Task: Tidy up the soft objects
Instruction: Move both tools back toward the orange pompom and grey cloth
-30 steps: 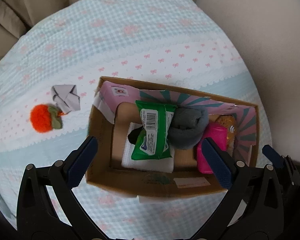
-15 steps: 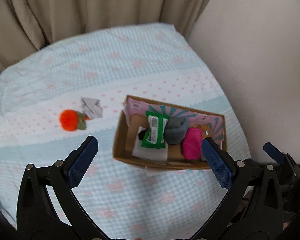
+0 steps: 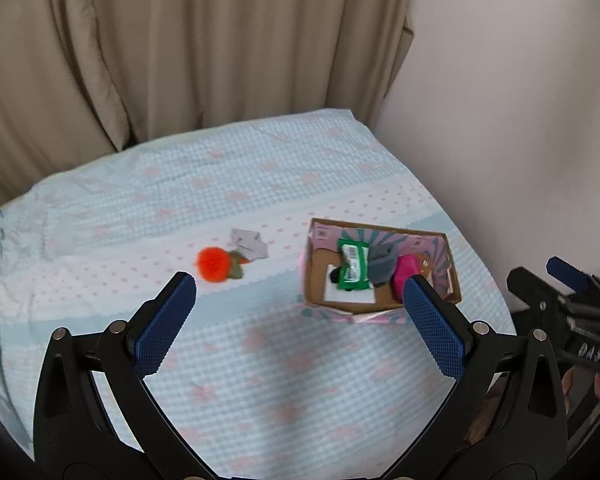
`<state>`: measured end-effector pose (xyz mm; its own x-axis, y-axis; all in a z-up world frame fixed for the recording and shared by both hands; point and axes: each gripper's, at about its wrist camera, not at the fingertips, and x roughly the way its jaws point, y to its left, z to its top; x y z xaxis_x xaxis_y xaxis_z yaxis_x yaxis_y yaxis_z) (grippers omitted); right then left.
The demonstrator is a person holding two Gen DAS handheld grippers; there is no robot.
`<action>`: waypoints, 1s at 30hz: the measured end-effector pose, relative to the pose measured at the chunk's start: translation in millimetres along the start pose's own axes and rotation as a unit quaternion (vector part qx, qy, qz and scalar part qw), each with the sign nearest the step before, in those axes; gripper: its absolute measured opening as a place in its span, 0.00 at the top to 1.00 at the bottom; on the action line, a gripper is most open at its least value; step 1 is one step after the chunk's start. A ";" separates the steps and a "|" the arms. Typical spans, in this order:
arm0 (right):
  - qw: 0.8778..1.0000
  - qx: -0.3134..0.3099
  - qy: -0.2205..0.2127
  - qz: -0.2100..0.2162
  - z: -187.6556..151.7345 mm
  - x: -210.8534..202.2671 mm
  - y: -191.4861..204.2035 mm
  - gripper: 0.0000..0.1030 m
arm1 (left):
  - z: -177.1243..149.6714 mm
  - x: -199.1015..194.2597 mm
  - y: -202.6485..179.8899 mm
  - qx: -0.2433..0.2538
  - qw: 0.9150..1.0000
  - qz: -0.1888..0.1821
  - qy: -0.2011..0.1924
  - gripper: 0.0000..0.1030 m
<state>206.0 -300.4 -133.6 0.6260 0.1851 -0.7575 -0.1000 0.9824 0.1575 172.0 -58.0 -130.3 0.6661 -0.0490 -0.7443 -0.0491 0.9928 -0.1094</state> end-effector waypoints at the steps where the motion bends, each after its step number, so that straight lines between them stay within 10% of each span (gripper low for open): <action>1: 1.000 0.003 0.001 -0.003 -1.6 -2.1 4.8 0.00 | -5.2 -7.8 10.3 0.001 1.000 -0.002 -0.005 0.00; 17: 0.998 0.026 -0.004 -0.052 -30.7 1.7 116.9 0.00 | -32.6 -8.8 123.7 0.049 0.997 -0.049 0.021 0.00; 30: 1.000 -0.004 -0.002 0.000 2.2 112.6 175.7 0.00 | -19.1 109.4 180.4 0.058 0.996 -0.068 0.027 0.01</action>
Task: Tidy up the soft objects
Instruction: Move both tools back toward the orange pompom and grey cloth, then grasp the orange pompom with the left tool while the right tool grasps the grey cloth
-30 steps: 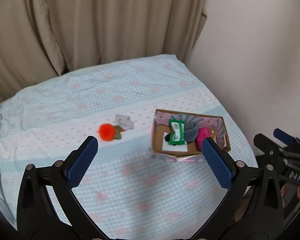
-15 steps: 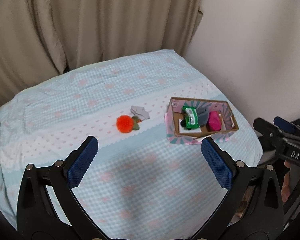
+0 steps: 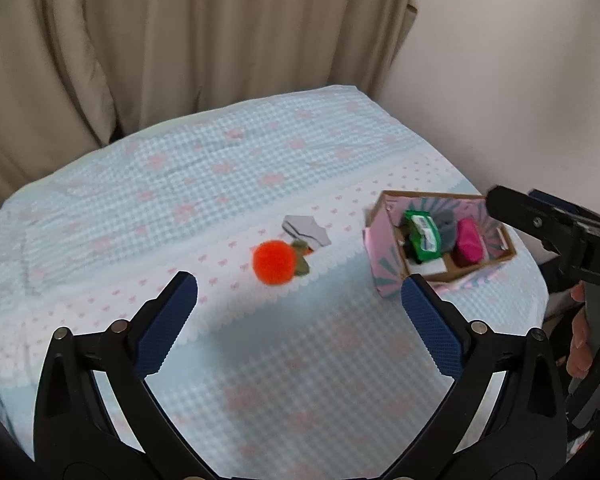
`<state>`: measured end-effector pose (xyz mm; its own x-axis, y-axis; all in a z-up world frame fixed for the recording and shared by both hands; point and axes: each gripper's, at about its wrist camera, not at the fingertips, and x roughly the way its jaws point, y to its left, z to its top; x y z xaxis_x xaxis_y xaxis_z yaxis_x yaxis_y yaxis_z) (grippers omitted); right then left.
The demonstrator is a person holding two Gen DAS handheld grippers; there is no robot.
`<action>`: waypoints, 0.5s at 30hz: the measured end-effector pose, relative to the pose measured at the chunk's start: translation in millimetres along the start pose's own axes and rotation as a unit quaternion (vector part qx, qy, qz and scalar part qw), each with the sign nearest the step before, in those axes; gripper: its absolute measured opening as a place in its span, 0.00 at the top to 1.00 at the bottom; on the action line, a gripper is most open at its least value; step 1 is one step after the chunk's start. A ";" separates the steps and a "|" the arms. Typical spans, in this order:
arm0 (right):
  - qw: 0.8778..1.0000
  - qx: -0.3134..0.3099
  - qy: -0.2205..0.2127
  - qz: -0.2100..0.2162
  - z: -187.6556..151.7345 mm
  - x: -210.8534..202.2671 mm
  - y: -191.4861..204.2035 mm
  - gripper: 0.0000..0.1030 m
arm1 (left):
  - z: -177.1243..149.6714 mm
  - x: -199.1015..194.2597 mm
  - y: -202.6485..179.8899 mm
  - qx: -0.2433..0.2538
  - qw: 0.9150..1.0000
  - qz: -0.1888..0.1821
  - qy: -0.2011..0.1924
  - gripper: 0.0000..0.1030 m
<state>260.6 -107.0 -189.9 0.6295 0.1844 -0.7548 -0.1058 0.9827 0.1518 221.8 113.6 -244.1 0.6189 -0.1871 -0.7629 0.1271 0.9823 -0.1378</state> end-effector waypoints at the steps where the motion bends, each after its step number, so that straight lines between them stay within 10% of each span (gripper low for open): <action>1: 1.000 -0.005 0.002 0.006 2.4 13.0 3.1 0.00 | 0.1 13.3 3.6 0.002 1.000 0.000 -0.001 0.01; 15: 0.994 0.004 0.093 0.059 -10.6 252.1 6.5 0.08 | -37.2 219.7 32.1 0.010 1.000 -0.020 0.012 0.15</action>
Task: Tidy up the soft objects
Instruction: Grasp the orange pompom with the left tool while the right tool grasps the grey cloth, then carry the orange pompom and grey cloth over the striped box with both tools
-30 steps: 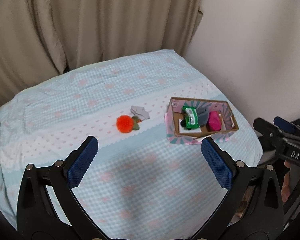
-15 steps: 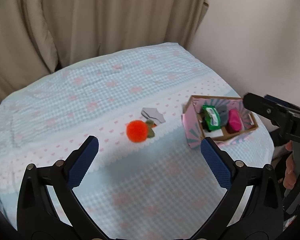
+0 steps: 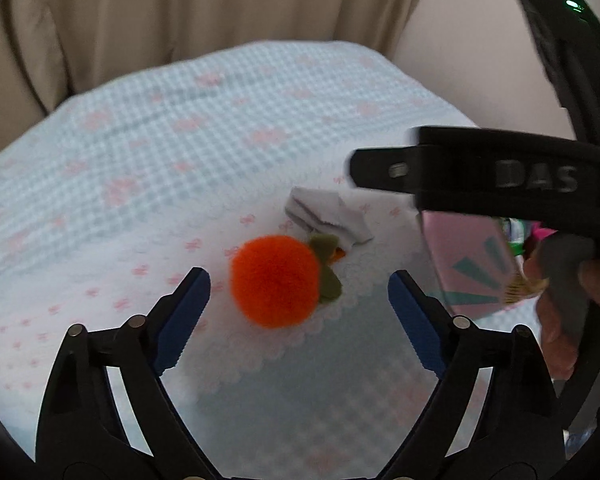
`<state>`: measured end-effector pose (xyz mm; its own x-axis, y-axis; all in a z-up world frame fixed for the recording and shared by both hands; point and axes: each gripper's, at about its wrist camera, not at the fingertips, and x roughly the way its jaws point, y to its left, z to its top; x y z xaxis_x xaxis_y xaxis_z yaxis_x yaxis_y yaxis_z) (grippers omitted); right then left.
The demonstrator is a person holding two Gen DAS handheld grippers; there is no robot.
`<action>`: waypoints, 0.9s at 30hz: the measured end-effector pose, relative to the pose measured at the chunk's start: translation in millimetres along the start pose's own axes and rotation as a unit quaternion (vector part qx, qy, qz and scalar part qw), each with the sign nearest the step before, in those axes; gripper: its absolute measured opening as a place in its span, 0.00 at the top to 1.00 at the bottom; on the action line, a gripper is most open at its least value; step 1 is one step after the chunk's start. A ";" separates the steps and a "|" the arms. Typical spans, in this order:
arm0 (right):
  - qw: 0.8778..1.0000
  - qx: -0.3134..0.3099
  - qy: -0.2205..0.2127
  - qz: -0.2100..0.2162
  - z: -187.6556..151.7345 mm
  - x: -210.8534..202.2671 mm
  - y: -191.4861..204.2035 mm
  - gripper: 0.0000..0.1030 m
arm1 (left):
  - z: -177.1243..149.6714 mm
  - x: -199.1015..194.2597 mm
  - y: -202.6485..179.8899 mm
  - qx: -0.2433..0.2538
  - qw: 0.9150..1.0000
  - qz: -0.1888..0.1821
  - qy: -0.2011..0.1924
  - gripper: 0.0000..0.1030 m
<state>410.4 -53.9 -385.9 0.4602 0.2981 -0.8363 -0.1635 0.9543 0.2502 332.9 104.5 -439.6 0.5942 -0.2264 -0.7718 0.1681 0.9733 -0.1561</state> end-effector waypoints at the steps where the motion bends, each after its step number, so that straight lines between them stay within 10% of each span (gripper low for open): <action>1: 1.000 0.002 0.007 -0.001 -1.0 13.1 -3.0 0.09 | -1.9 10.2 0.8 0.001 1.000 -0.002 0.000 0.16; 11: 0.998 0.011 0.057 -0.015 -9.0 101.5 -24.0 0.21 | -6.2 78.6 14.6 0.001 1.000 -0.007 0.007 0.34; 16: 0.998 -0.014 0.060 -0.026 -9.0 117.7 -21.3 0.39 | -5.2 93.3 18.1 0.000 1.000 -0.015 0.022 0.59; 27: 0.999 -0.034 0.037 -0.010 -12.3 116.1 -20.0 0.83 | -6.0 90.3 18.6 0.003 1.000 -0.024 0.013 0.66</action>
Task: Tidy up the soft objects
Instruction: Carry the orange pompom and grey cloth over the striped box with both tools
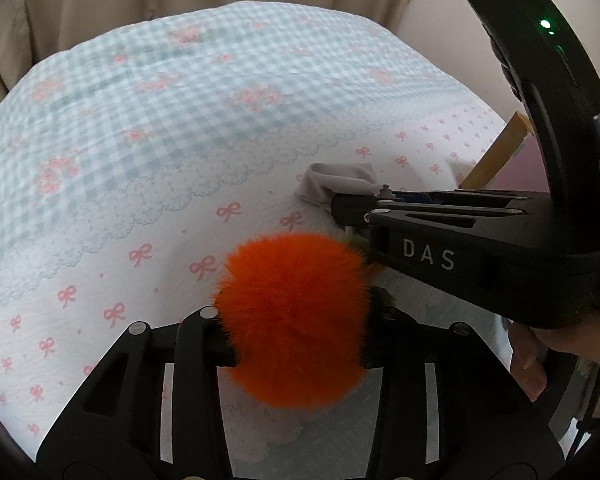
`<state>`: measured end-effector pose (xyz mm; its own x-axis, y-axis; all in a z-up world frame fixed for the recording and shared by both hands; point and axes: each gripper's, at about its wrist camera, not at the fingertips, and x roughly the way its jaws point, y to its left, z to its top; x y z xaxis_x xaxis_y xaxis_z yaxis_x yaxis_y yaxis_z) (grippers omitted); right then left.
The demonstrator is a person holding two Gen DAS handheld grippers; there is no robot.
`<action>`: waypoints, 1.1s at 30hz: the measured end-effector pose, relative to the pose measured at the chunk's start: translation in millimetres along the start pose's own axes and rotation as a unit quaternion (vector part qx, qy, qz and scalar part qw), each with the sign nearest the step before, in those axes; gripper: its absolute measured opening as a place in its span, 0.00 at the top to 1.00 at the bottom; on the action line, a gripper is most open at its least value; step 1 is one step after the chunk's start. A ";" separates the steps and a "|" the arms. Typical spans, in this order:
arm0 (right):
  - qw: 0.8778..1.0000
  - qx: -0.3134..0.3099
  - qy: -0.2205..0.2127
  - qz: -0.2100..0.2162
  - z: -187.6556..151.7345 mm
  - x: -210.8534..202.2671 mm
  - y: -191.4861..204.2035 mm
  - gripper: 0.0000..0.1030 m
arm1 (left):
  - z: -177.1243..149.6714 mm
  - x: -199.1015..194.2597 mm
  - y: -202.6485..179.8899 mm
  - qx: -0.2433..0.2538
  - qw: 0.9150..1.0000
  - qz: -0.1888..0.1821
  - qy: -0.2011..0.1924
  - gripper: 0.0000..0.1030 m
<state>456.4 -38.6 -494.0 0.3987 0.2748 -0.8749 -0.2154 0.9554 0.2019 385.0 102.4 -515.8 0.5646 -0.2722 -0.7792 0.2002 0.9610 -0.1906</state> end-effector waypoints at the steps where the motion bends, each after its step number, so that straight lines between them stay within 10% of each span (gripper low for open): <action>1: 1.000 0.001 -0.003 0.002 0.5 -1.5 0.2 0.83 | 0.0 -3.8 -0.6 -0.001 1.000 -0.001 -0.002 0.66; 16: 0.997 0.010 -0.072 0.012 12.6 -116.5 12.2 0.83 | 32.2 -115.1 -22.9 -0.007 0.999 0.018 -0.041 0.66; 33: 0.990 0.062 -0.125 -0.023 -7.8 -328.5 -35.8 0.83 | 112.2 -247.9 -151.9 0.030 0.996 -0.027 -0.079 0.66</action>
<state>326.1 -163.9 -217.3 0.6169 0.2336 -0.7516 -0.0868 0.9693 0.2300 304.4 18.5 -226.7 0.6692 -0.3320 -0.6648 0.2782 0.9415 -0.1902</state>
